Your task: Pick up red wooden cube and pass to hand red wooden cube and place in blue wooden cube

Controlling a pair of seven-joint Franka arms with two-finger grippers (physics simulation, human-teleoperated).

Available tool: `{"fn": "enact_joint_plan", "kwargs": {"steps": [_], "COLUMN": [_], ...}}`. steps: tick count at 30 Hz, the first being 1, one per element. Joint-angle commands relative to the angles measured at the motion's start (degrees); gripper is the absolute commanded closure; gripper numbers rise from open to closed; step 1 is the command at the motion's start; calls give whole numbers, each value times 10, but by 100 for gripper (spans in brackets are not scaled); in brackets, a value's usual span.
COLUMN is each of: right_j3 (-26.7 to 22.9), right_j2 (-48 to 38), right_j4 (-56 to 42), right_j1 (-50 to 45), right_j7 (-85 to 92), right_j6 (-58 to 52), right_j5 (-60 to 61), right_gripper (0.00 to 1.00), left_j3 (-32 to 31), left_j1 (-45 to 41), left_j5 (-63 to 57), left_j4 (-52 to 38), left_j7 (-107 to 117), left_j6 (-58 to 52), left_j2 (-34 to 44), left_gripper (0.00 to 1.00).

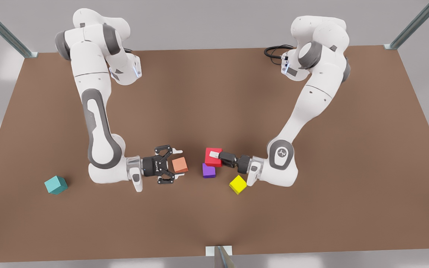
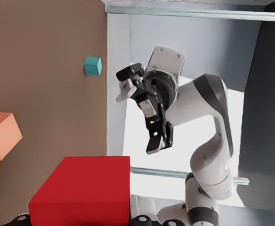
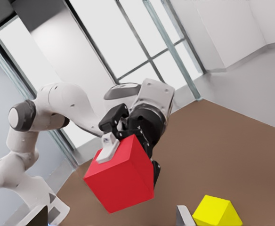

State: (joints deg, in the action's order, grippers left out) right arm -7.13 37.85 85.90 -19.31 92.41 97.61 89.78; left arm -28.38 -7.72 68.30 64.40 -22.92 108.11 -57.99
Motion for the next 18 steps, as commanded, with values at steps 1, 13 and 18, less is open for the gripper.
{"fn": "enact_joint_plan", "kwargs": {"steps": [1, 13, 18], "right_j3": [0, 4, 4], "right_j2": [-11, -10, -8], "right_j4": [22, 49, 49], "right_j1": [-10, -44, -52], "right_j7": [286, 287, 287], "right_j6": [48, 93, 93], "right_j5": [30, 58, 62], "right_gripper": [0, 0, 0], "left_j3": [-4, -7, -9], "left_j1": [-3, -9, -10], "left_j5": [16, 30, 36], "left_j4": [-2, -1, -1], "left_j7": [-156, -152, -145], "left_j6": [43, 48, 54], "left_j2": [0, -8, -8], "left_gripper": [51, 51, 51]}}
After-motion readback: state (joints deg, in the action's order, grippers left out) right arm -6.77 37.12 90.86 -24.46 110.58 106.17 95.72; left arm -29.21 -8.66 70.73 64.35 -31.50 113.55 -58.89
